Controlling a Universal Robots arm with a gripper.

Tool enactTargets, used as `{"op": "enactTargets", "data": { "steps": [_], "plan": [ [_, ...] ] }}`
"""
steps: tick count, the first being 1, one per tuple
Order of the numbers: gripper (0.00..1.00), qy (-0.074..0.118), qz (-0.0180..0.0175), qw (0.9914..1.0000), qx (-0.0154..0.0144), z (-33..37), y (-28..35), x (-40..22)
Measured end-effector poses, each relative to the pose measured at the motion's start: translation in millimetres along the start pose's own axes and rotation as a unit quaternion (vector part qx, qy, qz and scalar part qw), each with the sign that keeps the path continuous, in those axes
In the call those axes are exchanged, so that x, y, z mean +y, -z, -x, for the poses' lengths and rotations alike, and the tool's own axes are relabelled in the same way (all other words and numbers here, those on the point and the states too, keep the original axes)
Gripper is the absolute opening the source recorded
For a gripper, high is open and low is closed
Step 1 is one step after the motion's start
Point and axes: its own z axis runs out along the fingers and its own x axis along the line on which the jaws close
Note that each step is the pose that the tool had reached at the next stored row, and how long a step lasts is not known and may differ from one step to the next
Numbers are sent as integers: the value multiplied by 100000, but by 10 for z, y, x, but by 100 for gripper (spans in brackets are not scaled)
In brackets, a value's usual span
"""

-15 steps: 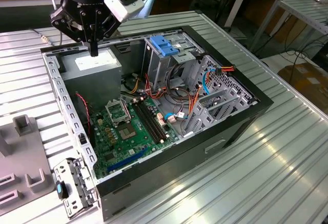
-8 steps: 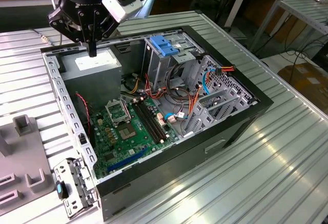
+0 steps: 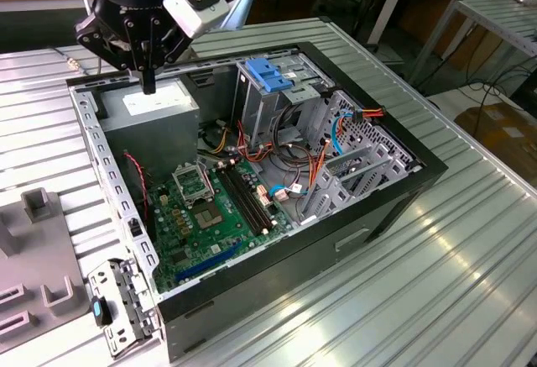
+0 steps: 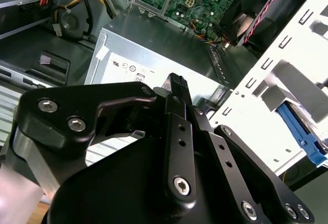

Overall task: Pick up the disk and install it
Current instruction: 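Reach for the disk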

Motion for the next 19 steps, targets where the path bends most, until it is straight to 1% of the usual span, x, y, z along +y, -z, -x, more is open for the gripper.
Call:
{"op": "enactTargets", "data": {
  "steps": [19],
  "plan": [
    [11,0,1,100000,13,-82,-5,-7]
  ]
}}
